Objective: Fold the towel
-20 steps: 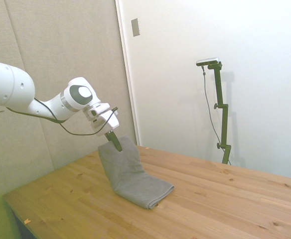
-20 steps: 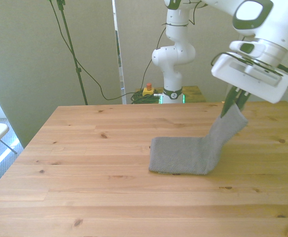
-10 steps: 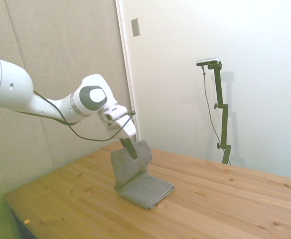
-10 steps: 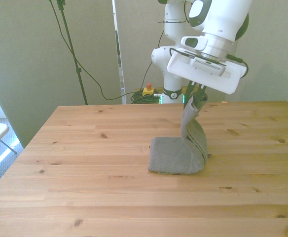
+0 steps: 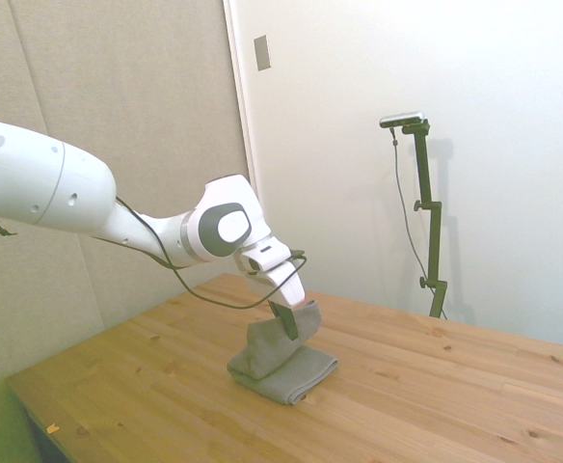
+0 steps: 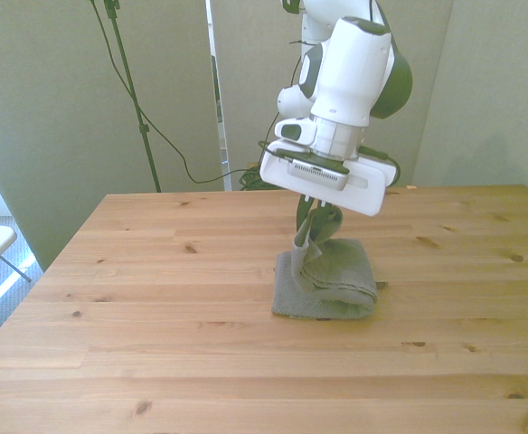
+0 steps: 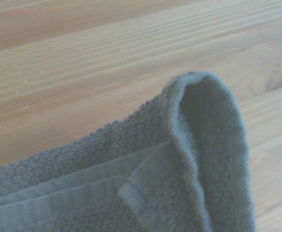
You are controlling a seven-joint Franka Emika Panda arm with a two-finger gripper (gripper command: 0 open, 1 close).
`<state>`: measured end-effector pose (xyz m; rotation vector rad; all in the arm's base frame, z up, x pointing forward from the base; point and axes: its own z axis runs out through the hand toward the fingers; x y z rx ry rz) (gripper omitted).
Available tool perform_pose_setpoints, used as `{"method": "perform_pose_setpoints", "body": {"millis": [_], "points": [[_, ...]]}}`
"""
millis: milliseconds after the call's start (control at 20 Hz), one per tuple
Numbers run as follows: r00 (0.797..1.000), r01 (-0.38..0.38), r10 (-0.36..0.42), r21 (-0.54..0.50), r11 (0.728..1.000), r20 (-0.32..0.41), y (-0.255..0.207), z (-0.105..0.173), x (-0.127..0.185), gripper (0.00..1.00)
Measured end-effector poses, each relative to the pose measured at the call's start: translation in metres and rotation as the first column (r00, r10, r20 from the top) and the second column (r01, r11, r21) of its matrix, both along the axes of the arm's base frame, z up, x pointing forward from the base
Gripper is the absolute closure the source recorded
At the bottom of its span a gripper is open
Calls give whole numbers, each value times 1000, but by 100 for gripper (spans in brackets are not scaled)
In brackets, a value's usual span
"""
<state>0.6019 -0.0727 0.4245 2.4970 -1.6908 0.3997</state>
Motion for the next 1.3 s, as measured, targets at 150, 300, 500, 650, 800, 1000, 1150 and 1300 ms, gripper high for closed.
{"method": "perform_pose_setpoints", "body": {"millis": [150, 300, 500, 650, 800, 1000, 1150, 1300], "points": [[1000, -18, 18, 9, 1000, -13, 2, -9, 2, 0], [1000, -16, 16, 9, 1000, -14, 0, -9, 1, 0], [1000, -12, 12, 13, 1000, -12, -1, -2, -6, 0], [998, -41, 44, 80, 996, -36, -5, 14, -22, 0], [987, -158, 161, 118, 980, -14, -22, 53, -41, 0], [938, -343, 347, 179, 922, 12, -30, 92, -91, 0], [879, -466, 477, 233, 854, 9, -27, 85, -130, 0], [865, -481, 501, 263, 836, -11, -19, 66, -162, 0]]}}
